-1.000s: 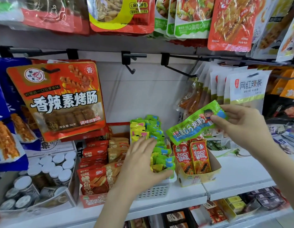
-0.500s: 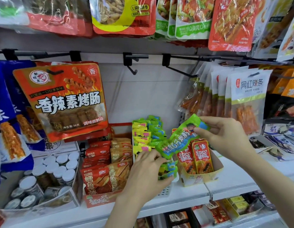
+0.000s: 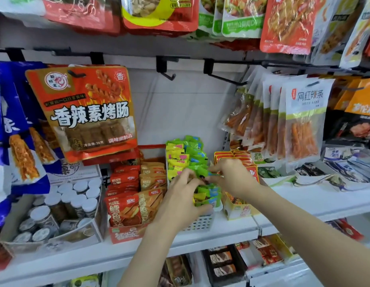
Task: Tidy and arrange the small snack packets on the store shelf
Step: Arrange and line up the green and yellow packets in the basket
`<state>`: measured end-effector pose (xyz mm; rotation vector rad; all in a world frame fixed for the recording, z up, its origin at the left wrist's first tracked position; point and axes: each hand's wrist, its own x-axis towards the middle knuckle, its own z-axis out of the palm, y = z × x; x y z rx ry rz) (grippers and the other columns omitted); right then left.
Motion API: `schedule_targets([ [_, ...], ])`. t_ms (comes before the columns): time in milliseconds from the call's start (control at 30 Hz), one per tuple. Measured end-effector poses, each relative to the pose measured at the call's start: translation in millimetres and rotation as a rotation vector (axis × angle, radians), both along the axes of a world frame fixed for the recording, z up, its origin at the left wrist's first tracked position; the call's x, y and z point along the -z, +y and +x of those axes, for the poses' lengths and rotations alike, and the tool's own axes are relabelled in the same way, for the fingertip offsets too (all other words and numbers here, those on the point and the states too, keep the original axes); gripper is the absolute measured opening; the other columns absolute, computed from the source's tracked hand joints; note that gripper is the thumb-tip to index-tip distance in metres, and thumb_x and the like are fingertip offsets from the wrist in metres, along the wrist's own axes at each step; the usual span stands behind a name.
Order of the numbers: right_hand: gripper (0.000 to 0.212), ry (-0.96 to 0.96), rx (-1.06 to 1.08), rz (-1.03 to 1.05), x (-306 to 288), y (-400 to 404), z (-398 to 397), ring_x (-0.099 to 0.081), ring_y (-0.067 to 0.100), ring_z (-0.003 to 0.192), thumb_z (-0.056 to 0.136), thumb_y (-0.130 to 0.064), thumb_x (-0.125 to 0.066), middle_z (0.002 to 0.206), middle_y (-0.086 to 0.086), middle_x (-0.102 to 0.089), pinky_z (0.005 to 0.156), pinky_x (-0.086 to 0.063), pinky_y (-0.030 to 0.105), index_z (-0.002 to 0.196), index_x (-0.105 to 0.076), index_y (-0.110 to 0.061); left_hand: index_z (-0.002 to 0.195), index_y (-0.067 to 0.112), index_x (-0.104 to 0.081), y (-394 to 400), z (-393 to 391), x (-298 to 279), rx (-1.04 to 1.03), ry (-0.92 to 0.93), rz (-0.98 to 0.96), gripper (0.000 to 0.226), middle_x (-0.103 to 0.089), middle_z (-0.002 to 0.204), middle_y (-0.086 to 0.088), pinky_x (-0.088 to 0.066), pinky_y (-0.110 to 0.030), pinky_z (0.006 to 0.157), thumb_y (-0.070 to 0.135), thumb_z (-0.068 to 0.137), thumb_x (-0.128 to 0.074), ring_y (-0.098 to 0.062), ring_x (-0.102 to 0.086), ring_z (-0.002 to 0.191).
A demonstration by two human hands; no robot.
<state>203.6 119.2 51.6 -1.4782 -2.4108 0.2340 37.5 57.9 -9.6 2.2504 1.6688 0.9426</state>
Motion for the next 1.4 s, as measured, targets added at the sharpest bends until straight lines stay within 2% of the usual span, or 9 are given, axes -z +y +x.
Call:
schedule_targets([
  [233, 0.019, -0.040, 0.014, 0.053, -3.6, 1.5, -7.3, -0.064, 0.021, 0.097, 0.083, -0.041, -0.072, 0.097, -0.002, -0.075, 0.088, -0.046, 0.033, 0.098, -0.078, -0.032, 0.109, 0.023, -0.064, 8.5, -1.5, 7.0, 0.022, 0.066, 0.092, 0.052, -0.012, 0.160, 0.014, -0.022, -0.035, 0.117, 0.058, 0.072, -0.073, -0.016, -0.011, 0.146],
  [400, 0.020, -0.340, -0.062, -0.069, -13.4, 9.4, -21.2, -0.056, 0.023, 0.104, 0.094, -0.035, -0.058, 0.102, 0.000, -0.068, 0.090, -0.037, 0.037, 0.107, -0.074, -0.037, 0.119, 0.019, -0.058, 10.6, -1.3, 5.2, 0.045, 0.112, 0.034, 0.059, -0.047, 0.142, 0.003, -0.015, -0.036, 0.121, 0.058, 0.077, -0.071, -0.015, -0.025, 0.145],
  [467, 0.018, -0.245, -0.073, -0.165, -27.2, 17.2, -13.0, -0.062, 0.017, 0.091, 0.092, -0.029, -0.063, 0.092, -0.001, -0.072, 0.081, -0.042, 0.028, 0.102, -0.077, -0.028, 0.120, 0.020, -0.057, 8.4, -2.6, 4.6, 0.044, 0.111, 0.064, 0.059, -0.050, 0.138, 0.005, -0.010, -0.029, 0.120, 0.059, 0.078, -0.070, -0.014, -0.025, 0.145],
  [600, 0.012, 0.057, 0.135, 0.074, -39.9, 26.6, 9.6, -0.071, 0.017, 0.083, 0.084, -0.016, -0.073, 0.093, -0.002, -0.077, 0.077, -0.056, 0.028, 0.090, -0.080, -0.022, 0.128, 0.021, -0.052, 3.1, -3.6, 1.6, 0.052, 0.175, 0.080, 0.059, -0.049, 0.142, 0.006, -0.006, -0.033, 0.123, 0.060, 0.085, -0.062, -0.012, -0.017, 0.148],
  [800, 0.032, -0.081, 0.051, 0.025, -20.9, 25.7, -14.9, -0.060, 0.020, 0.101, 0.075, -0.046, -0.079, 0.105, 0.000, -0.064, 0.086, -0.051, 0.032, 0.102, -0.076, -0.029, 0.125, 0.023, -0.050, 3.0, -2.5, -7.8, 0.035, 0.228, 0.005, 0.056, -0.046, 0.145, 0.005, -0.008, -0.038, 0.123, 0.060, 0.084, -0.061, -0.012, -0.013, 0.150],
  [1067, 0.030, -0.244, 0.117, 0.067, 6.9, 23.7, -31.7, -0.038, 0.023, 0.124, 0.082, -0.050, -0.069, 0.125, -0.001, -0.050, 0.098, -0.033, 0.040, 0.107, -0.073, -0.034, 0.117, 0.024, -0.051, 0.5, -4.7, -7.9, 0.032, 0.184, 0.016, 0.049, -0.048, 0.141, 0.005, -0.005, -0.034, 0.123, 0.056, 0.083, -0.064, -0.011, -0.015, 0.149],
  [1267, 0.026, 0.034, 0.009, 0.047, -11.9, 23.7, -4.6, -0.059, 0.014, 0.112, 0.079, -0.033, -0.079, 0.119, -0.004, -0.068, 0.097, -0.042, 0.024, 0.099, -0.078, -0.015, 0.119, 0.023, -0.052, -1.2, -5.2, -10.0, 0.031, 0.177, 0.010, 0.051, -0.046, 0.146, 0.003, -0.002, -0.033, 0.123, 0.056, 0.083, -0.064, -0.011, -0.011, 0.150],
  [1333, 0.014, 0.165, 0.014, 0.041, -30.2, 20.5, 5.9, -0.063, -0.006, 0.075, 0.078, -0.029, -0.081, 0.081, -0.017, -0.072, 0.073, -0.043, 0.005, 0.076, -0.077, -0.015, 0.123, 0.025, -0.052, -2.4, -5.3, -8.7, 0.026, 0.173, 0.005, 0.052, -0.046, 0.146, 0.005, 0.000, -0.032, 0.123, 0.057, 0.084, -0.063, -0.010, -0.011, 0.150],
  [1400, 0.026, 0.205, 0.036, 0.048, -49.5, 17.6, 13.6, -0.049, -0.001, 0.043, 0.077, -0.034, -0.081, 0.044, -0.016, -0.054, 0.049, -0.039, 0.007, 0.062, -0.072, -0.013, 0.125, 0.028, -0.051, -1.9, -5.6, -8.0, 0.018, 0.157, -0.010, 0.052, -0.045, 0.147, 0.007, 0.001, -0.031, 0.122, 0.057, 0.084, -0.063, -0.008, -0.009, 0.149],
])
